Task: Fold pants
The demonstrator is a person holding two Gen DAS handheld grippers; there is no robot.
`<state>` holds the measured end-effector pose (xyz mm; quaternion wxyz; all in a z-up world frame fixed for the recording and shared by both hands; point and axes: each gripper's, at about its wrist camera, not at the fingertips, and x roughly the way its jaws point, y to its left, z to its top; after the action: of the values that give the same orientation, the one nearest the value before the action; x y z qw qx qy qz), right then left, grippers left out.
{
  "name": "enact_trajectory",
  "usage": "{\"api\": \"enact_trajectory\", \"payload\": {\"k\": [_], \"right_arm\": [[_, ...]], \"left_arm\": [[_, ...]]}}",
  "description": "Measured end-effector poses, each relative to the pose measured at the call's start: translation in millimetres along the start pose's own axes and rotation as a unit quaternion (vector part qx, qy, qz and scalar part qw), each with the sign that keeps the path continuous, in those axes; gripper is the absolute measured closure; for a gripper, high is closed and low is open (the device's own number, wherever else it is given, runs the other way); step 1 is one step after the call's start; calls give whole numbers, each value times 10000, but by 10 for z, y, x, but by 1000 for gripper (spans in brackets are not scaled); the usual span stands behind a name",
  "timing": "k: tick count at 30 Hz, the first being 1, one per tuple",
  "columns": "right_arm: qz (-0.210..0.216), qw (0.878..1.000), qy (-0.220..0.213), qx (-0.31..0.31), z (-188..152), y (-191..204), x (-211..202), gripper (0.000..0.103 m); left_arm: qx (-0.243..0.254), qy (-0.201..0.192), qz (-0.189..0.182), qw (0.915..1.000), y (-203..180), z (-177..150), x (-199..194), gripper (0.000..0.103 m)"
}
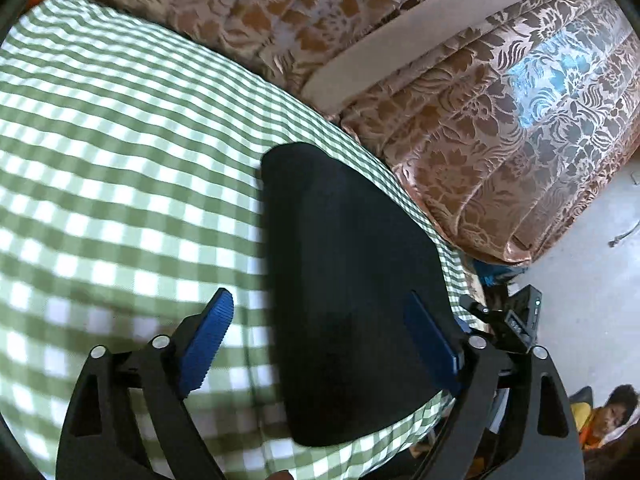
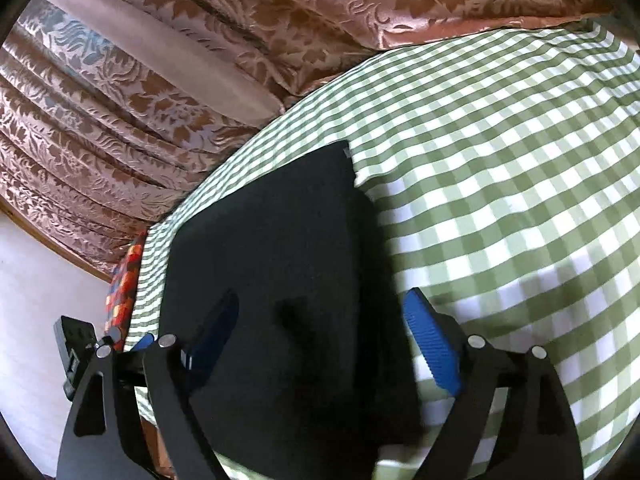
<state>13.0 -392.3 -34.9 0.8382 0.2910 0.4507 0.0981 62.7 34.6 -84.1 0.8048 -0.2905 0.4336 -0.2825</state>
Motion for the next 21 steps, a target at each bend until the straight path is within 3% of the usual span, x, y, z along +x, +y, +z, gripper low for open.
{"api": "enact_trajectory", "payload": {"k": [7,10,12,13,16,18,21], "right_arm": [[548,9968,542,214,91,-257,302,19],[794,9942,716,141,102,-307,419,28],[840,9936,758,13,114,-278,455,42],[855,9935,750,-74,110,-248,455,46],[820,9938,711,-258,104,-163,382,60],[749,9941,636,-465,122,-39,286,63],[731,9933,521,-731,201,154,191,63]], "left_arm": [[-444,430,-440,9971,222,224,433,16],[-465,767,-646,9939,262,265,632,16],[-288,890,-653,9935,215,285,729,18],[-146,939,-712,9929,157,286,778,33],[257,1001,-573,9930,16,256,889,56],[359,804,-697,9937,-55,262,806,64],[661,529,-932,9920,-214,287,595,66]]}}
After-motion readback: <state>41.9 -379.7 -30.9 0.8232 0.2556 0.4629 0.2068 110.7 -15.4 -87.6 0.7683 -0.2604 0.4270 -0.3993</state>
